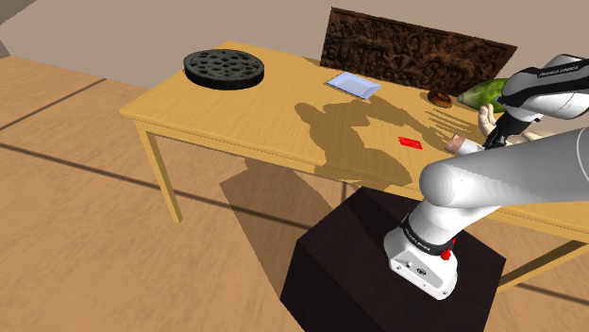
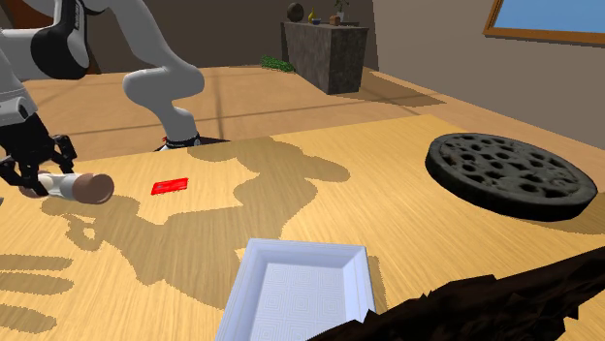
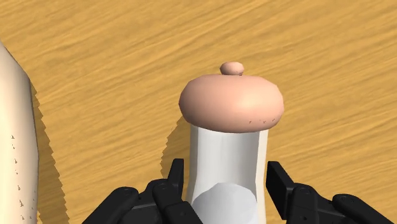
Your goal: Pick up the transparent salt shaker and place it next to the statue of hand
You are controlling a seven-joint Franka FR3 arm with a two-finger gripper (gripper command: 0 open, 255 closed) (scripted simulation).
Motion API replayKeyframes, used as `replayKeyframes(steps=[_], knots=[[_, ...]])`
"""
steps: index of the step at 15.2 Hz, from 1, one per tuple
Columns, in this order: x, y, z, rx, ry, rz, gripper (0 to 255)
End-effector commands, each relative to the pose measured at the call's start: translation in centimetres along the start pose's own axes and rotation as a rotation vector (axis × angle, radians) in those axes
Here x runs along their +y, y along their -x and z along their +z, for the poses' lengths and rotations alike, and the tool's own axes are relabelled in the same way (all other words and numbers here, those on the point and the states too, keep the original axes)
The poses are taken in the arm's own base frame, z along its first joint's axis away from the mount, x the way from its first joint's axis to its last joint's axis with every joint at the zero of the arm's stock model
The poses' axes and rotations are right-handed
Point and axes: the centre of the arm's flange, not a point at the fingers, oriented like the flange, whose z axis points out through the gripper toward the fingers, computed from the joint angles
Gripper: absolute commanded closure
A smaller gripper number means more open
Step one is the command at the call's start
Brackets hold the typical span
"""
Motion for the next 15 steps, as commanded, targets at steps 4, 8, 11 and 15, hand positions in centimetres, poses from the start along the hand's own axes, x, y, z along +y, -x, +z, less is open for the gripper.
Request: replayKeyframes(steps=[4, 8, 11, 15], knots=[[0.1, -0.1, -2.4, 0.0, 0.0, 0.0, 255], [0.1, -0.1, -4.5, 0.0, 0.0, 0.0, 255], [0.2, -0.2, -6.1, 0.0, 0.0, 0.0, 255], [0.2, -0.2, -8.2, 0.0, 0.0, 0.0, 255]])
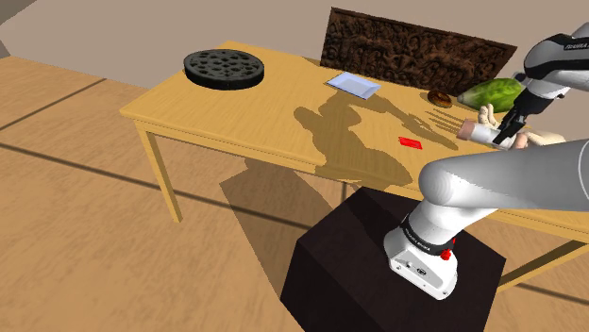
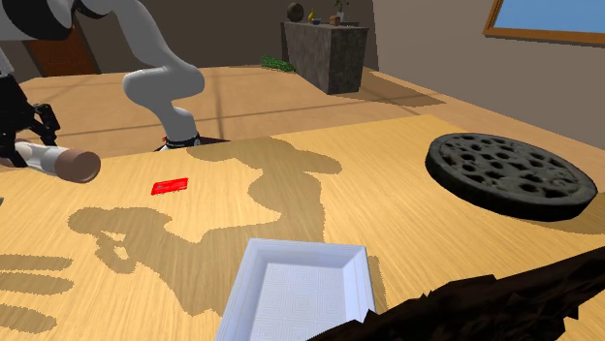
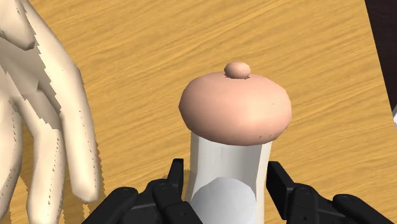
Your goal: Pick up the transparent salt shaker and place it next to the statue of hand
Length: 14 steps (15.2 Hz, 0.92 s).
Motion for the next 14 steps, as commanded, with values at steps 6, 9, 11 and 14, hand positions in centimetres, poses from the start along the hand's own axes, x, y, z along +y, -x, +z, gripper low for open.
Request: replayKeyframes(steps=[6, 9, 11, 14], knots=[[0.1, 0.0, -3.7, 0.0, 0.0, 0.0, 255], [0.2, -0.1, -5.3, 0.0, 0.0, 0.0, 255], [0.2, -0.1, -6.4, 0.0, 0.0, 0.0, 255], [0.3, -0.1, -7.9, 0.0, 0.0, 0.0, 255]])
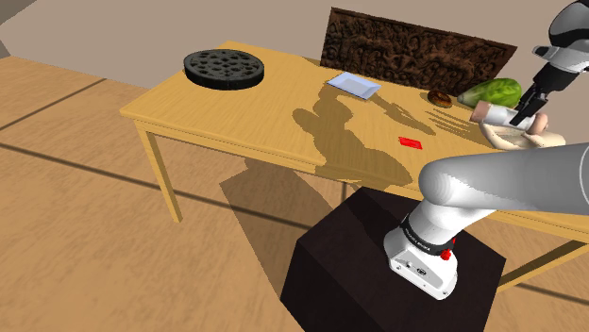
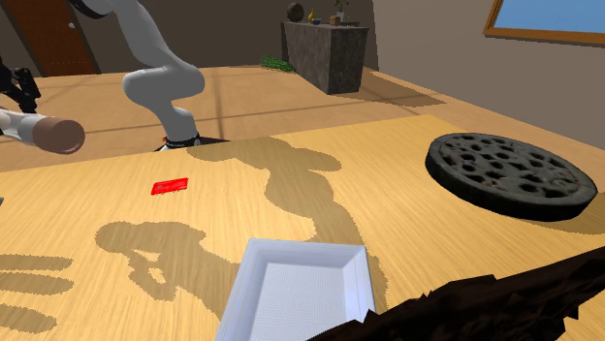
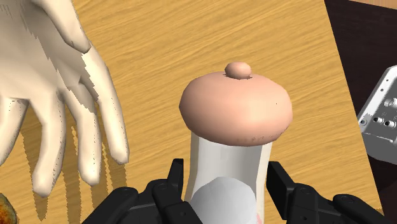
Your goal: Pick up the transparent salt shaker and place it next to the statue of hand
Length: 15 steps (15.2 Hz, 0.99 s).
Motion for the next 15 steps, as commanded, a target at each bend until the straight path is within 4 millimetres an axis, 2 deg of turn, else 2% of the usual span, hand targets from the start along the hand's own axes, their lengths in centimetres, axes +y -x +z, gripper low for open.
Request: replayKeyframes(steps=[1, 9, 15], knots=[[0.1, 0.1, -1.1, 0.0, 0.0, 0.0, 255], [0.2, 0.0, -5.1, 0.0, 0.0, 0.0, 255], [1.8, 7.7, -5.3, 0.0, 0.0, 0.0, 255]])
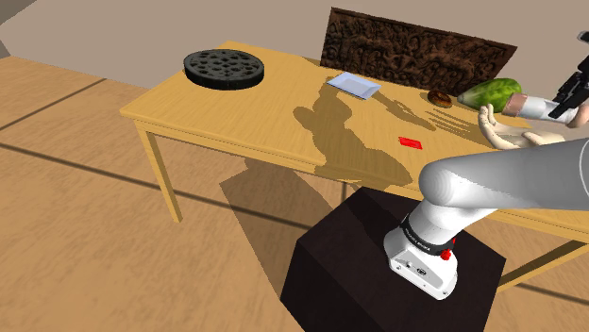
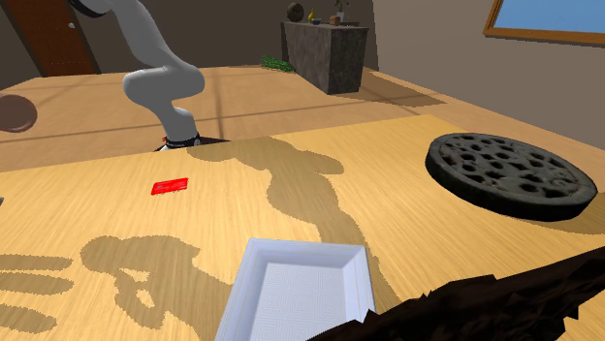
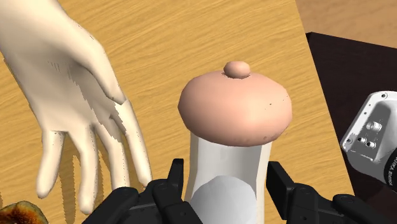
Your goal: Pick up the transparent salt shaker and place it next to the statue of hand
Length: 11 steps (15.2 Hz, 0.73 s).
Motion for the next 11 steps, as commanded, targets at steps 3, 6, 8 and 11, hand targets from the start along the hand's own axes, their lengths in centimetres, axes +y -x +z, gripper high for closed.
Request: replayKeyframes(steps=[3, 6, 8, 11], knots=[[1.1, 5.2, 0.0, -0.001, 0.0, -0.001, 255], [1.9, 9.1, 0.0, -0.001, 0.0, -0.001, 255], [2.4, 11.7, -0.1, -0.001, 0.0, -0.001, 255], [3.2, 15.5, -0.2, -0.001, 0.0, -0.001, 255]])
